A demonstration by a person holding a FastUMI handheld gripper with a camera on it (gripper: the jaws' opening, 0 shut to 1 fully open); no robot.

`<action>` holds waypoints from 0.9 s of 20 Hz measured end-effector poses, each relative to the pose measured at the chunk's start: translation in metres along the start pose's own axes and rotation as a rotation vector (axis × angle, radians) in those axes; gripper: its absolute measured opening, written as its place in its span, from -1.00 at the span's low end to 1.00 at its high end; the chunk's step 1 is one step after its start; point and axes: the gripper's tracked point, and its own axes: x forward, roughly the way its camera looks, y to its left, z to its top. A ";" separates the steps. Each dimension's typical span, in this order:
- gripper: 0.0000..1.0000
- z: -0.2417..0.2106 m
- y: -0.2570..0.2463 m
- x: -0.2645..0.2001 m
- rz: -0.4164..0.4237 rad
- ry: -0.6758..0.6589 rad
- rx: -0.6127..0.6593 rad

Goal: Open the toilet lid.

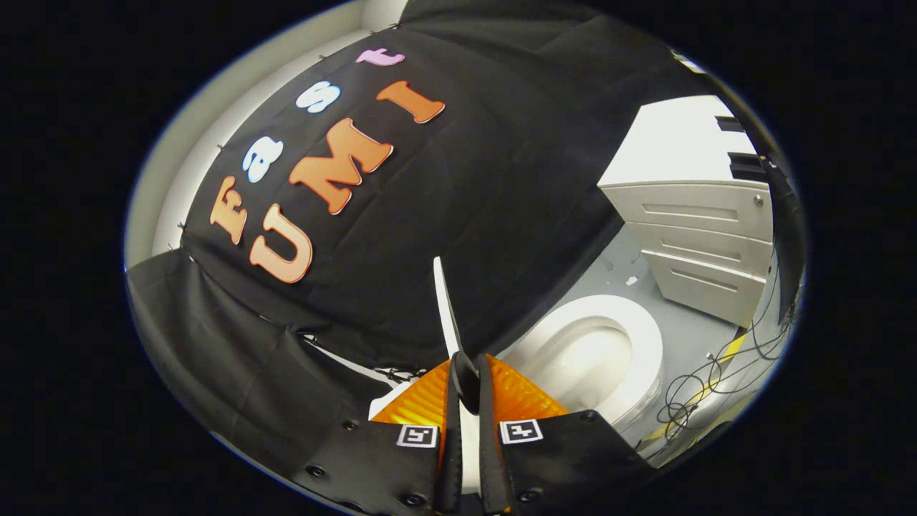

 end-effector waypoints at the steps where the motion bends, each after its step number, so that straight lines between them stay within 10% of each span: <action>1: -0.64 -0.001 0.008 -0.002 0.004 -0.003 -0.017; 18: -0.56 -0.085 0.159 -0.024 0.138 -0.016 -0.331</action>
